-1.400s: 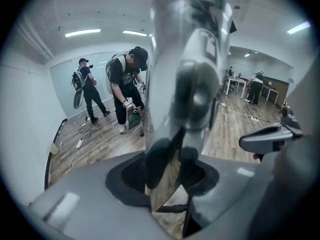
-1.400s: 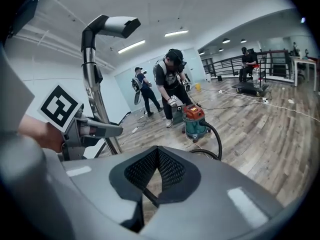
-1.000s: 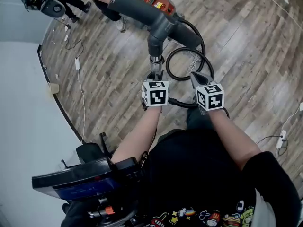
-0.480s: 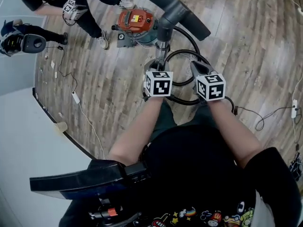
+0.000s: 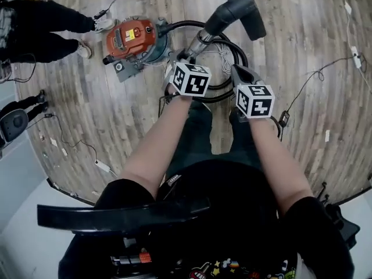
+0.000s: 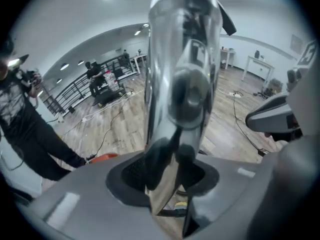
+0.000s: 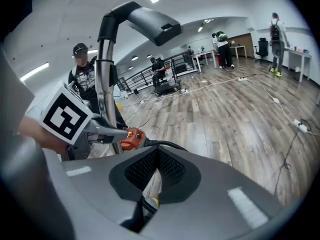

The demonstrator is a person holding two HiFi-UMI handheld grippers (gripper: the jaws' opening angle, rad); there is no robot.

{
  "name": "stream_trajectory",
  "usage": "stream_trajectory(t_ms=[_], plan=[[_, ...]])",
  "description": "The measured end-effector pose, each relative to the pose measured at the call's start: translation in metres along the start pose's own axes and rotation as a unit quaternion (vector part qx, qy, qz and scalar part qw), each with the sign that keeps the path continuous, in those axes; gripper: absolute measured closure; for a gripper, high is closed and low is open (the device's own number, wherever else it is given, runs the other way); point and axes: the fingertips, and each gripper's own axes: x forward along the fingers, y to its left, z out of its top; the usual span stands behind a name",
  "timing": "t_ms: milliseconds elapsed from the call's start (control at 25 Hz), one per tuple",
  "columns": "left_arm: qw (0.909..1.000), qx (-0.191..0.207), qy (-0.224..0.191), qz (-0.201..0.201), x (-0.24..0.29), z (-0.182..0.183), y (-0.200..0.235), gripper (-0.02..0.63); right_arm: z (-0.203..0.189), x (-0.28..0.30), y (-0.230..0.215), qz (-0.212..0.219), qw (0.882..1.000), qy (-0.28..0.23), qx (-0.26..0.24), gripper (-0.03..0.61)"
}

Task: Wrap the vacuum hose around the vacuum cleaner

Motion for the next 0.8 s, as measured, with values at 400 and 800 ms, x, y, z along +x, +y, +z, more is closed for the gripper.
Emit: stream_trajectory(t_ms=[400, 800], plan=[[0.9936, 0.09, 0.003, -0.067, 0.217, -0.036, -0.048, 0.459, -0.101, 0.129, -0.091, -0.041, 0.998, -0.007, 0.044, 0.555], [0.9889, 0.112, -0.056, -0.08, 0.452, -0.064, -0.092, 0.46, -0.205, 0.291, -0.215, -0.073, 0.995, -0.036, 0.053, 0.555]])
